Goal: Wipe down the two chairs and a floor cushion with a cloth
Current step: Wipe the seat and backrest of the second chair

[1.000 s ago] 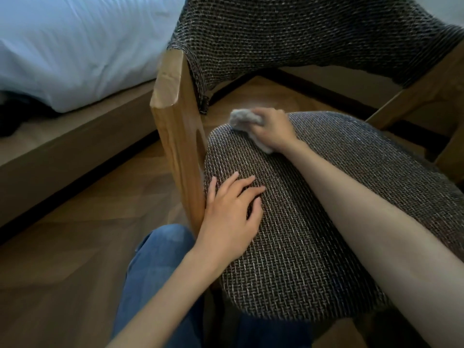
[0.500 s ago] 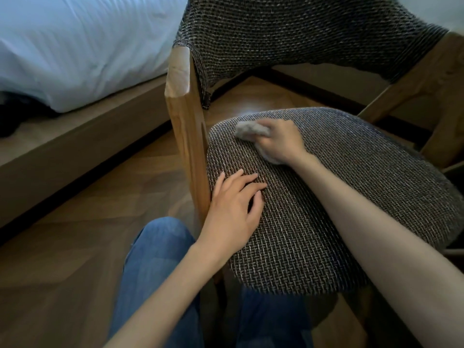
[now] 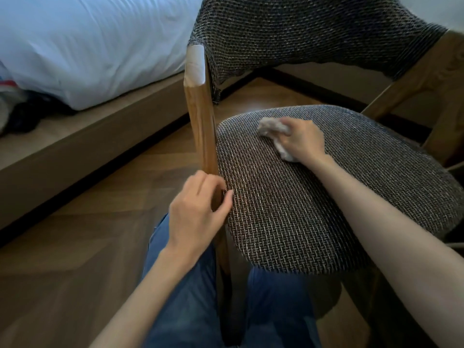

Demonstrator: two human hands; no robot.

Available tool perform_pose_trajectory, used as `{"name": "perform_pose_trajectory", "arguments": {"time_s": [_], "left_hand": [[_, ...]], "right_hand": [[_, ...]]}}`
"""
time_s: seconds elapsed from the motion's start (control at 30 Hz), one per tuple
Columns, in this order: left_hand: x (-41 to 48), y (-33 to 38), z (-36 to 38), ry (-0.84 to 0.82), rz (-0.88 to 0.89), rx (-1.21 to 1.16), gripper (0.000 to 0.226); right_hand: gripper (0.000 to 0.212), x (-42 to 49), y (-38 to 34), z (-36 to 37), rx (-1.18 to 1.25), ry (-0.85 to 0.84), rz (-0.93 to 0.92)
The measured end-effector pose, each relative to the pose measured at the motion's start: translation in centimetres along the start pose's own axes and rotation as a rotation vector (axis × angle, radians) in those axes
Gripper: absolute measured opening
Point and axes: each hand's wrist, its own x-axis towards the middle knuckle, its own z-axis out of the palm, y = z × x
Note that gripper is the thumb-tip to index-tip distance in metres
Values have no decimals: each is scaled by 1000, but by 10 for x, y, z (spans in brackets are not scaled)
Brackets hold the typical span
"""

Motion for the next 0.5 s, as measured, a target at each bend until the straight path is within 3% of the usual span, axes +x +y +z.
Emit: {"name": "perform_pose_trajectory", "arguments": {"time_s": [0.13,0.33,0.5], "left_hand": [[1,-7,3,70,-232,-90,49],[0,-11,14,-54,-361,-208,63],[2,-11,19,-66,-373,-223,69]], "right_hand": [[30,6,14,-4,-25,70,227],[28,-13,-80,23,123,-49,-144],[24,-16,-73,17,88,-65,-268]]}}
